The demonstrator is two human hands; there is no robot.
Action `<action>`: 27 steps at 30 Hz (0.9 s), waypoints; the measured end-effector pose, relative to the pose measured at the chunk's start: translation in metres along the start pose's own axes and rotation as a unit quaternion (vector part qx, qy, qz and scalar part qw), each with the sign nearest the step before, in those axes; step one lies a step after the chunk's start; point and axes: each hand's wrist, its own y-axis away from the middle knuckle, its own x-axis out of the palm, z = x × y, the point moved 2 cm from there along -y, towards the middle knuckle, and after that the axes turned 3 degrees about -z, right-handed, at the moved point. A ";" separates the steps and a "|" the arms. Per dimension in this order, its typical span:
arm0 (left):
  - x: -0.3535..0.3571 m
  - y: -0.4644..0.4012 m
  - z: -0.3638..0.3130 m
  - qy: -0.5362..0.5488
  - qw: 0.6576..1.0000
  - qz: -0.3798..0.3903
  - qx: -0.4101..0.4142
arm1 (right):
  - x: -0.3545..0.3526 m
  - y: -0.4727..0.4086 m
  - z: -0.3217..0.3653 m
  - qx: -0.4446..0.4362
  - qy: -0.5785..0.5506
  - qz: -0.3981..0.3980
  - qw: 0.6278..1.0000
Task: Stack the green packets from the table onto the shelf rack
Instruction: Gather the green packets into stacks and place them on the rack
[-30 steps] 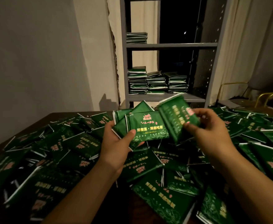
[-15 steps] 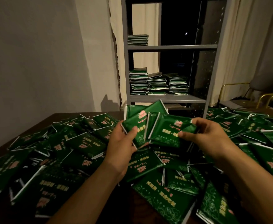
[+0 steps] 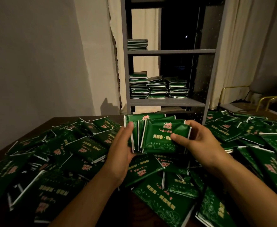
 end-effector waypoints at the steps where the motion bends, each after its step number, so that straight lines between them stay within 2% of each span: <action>1: 0.002 0.003 -0.001 -0.054 0.998 0.016 0.022 | 0.002 -0.002 -0.003 -0.006 -0.003 -0.008 1.000; 3: 0.003 0.004 0.000 -0.134 0.989 0.018 0.055 | 0.004 -0.002 -0.007 -0.009 -0.004 0.001 1.000; 6: 0.003 0.002 -0.001 -0.106 0.994 0.011 0.035 | 0.009 0.001 -0.006 0.004 -0.023 0.063 0.998; 8: 0.000 0.000 -0.001 -0.097 0.995 -0.020 0.026 | 0.014 0.001 -0.008 0.005 -0.049 0.084 0.995; 12: -0.003 -0.001 0.001 -0.085 0.991 -0.093 0.035 | 0.026 0.001 -0.015 -0.005 0.064 0.110 0.992; 14: -0.001 0.001 0.003 -0.118 0.989 -0.085 0.040 | 0.028 0.001 -0.014 -0.009 0.084 0.109 0.990; 18: 0.005 0.004 0.015 -0.176 0.982 -0.071 0.023 | 0.033 0.004 -0.017 -0.002 0.054 0.130 0.990; 21: 0.006 0.004 0.017 -0.209 0.975 -0.074 0.023 | 0.037 0.003 -0.024 0.004 0.102 0.148 0.984; 24: 0.005 0.005 0.015 -0.206 0.976 -0.073 0.016 | 0.036 0.004 -0.020 -0.009 0.130 0.145 0.981; 27: 0.004 0.005 0.009 -0.169 0.981 -0.099 0.010 | 0.031 0.002 -0.016 0.004 0.078 0.112 0.991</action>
